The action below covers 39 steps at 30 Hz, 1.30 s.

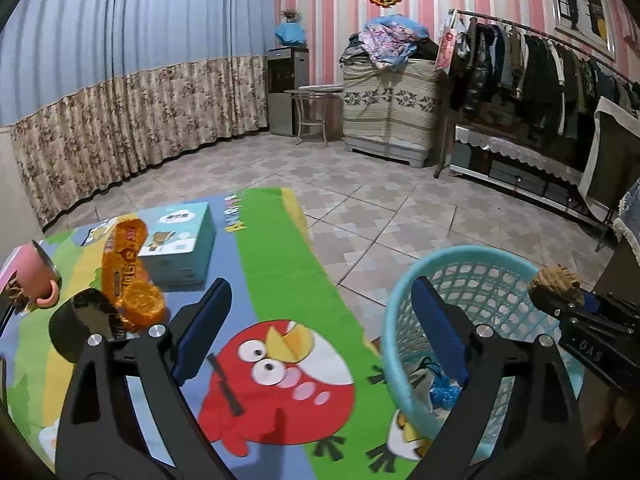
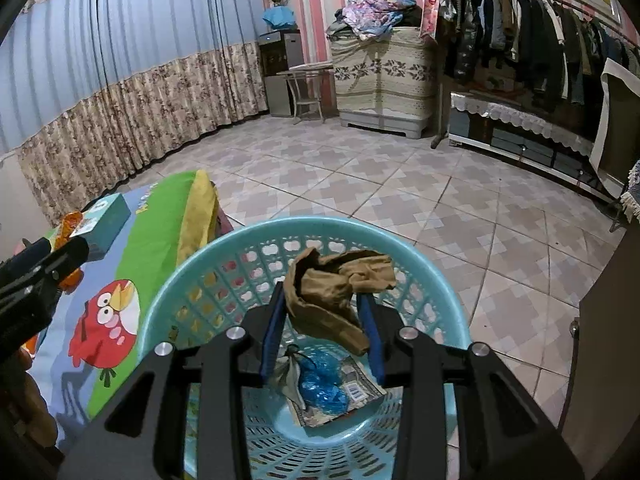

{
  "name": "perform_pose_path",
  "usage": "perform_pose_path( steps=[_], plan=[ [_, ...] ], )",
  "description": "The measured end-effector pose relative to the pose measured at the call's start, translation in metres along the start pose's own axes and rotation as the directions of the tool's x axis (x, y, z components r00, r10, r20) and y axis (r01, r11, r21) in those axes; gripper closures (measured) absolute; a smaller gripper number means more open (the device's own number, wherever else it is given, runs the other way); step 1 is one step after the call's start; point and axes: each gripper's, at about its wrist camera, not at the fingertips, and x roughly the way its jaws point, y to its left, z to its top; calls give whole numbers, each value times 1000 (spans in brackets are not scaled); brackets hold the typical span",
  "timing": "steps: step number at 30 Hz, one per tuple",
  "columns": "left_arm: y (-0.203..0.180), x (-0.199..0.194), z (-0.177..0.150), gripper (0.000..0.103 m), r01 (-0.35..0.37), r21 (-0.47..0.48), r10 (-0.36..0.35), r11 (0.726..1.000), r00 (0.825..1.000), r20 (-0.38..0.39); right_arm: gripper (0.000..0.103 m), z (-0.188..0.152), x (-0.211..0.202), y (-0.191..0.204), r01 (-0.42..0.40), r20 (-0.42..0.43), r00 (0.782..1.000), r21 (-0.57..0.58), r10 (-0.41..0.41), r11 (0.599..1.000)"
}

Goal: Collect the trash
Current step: 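Carry the cloth bag and glove over the basket and release both, then move both open tools back over the mat toward the orange lid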

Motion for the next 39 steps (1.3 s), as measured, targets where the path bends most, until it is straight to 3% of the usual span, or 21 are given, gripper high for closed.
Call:
perform_pose_path(
  steps=[3, 8, 20, 28, 33, 36, 39],
  plan=[
    [12, -5, -3, 12, -19, -7, 19, 1000, 1000, 4, 36, -2, 0, 2, 15, 0, 1000, -2, -15, 1000],
    [33, -18, -11, 8, -46, -23, 46, 999, 999, 2, 18, -4, -1, 9, 53, 11, 999, -13, -53, 999],
    [132, -55, -39, 6, -192, -71, 191, 979, 981, -28, 13, -12, -13, 59, 33, 41, 999, -75, -30, 997],
    [199, -53, -73, 6, -283, -107, 267, 953, 953, -145, 13, -19, -17, 104, -21, 33, 999, -130, 26, 991],
    [211, -41, -84, 17, -242, -124, 211, 962, 953, -216, 13, -24, -14, 124, -18, 19, 1000, -186, 22, 982],
    [209, -28, -88, 28, -231, -106, 196, 967, 944, -266, 13, -26, -12, 125, -16, 9, 1000, -196, 18, 981],
    [201, -17, -90, 33, -213, -61, 186, 975, 935, -303, 13, -25, -11, 123, -23, 2, 1000, -196, 24, 980]
  ],
)
